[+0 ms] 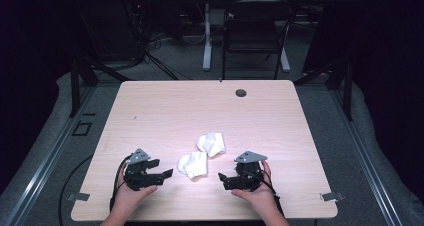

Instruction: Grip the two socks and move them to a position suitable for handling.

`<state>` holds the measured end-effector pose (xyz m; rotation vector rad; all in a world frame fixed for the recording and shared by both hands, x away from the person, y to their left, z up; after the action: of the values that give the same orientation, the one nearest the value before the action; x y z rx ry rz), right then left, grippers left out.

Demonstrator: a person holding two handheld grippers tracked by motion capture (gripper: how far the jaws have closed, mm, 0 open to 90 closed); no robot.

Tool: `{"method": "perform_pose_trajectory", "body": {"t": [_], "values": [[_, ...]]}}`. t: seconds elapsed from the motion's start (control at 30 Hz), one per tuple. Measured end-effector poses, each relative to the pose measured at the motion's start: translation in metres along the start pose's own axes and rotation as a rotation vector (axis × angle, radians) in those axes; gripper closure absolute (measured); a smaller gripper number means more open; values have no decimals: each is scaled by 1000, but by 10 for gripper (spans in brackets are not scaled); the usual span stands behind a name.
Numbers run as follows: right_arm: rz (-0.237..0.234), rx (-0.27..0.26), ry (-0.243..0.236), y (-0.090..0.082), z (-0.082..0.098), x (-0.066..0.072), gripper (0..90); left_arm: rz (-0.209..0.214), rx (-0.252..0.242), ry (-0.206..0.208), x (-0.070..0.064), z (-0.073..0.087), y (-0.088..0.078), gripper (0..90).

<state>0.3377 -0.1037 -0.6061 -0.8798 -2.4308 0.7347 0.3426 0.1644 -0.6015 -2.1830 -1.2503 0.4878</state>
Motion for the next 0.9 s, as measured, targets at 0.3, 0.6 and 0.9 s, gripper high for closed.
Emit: {"method": "perform_pose_trajectory", "body": {"t": [0.3, 0.6, 0.9], "values": [[45, 4, -16, 2, 6, -6, 337, -73, 31, 37, 4, 5, 7, 338], [30, 4, 25, 4, 9, -5, 483, -80, 13, 37, 7, 6, 5, 444], [-34, 51, 12, 8, 9, 13, 581, -23, -7, -3, 3, 1, 5, 465]]}}
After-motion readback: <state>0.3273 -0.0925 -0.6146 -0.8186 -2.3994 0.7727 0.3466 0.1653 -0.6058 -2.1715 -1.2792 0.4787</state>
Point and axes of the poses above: each handheld gripper's, and its own axes: y roughly forward along the jaws, z roughly out of its underside, x roughly to its left, the point moved 7 cm from there along y, roughly forward along the jaws, and after that the axes turned 12 degrees about -z, right-handed, at the moved point
